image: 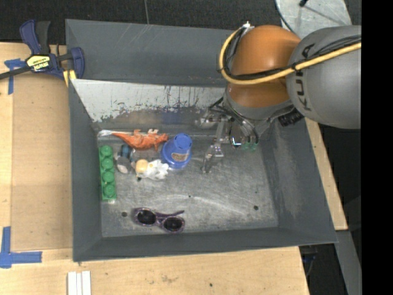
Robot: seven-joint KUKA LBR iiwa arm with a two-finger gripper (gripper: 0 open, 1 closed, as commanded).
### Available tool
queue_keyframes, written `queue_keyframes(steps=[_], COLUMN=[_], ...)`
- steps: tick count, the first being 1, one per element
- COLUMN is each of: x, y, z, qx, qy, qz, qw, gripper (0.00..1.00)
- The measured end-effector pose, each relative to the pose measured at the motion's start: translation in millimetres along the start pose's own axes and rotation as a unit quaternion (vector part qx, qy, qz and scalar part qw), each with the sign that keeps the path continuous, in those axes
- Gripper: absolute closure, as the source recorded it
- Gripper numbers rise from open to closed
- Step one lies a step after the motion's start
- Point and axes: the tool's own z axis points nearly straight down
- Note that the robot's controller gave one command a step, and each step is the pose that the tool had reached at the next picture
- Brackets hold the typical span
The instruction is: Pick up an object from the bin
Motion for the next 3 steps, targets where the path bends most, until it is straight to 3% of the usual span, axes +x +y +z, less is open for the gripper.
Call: queue_keyframes(steps=[1,2,3], x=[-1.8,-12.2,-7.1], y=[0,18,72], z=[-5,26,38], qx=[0.0,0.001,0.0], qy=[-0.0042,-0.0075,-0.0046], qz=[0.0,-0.113,-0.165], qw=[1.0,0.9936,0.9863], gripper=[0.0,0.0,0.0])
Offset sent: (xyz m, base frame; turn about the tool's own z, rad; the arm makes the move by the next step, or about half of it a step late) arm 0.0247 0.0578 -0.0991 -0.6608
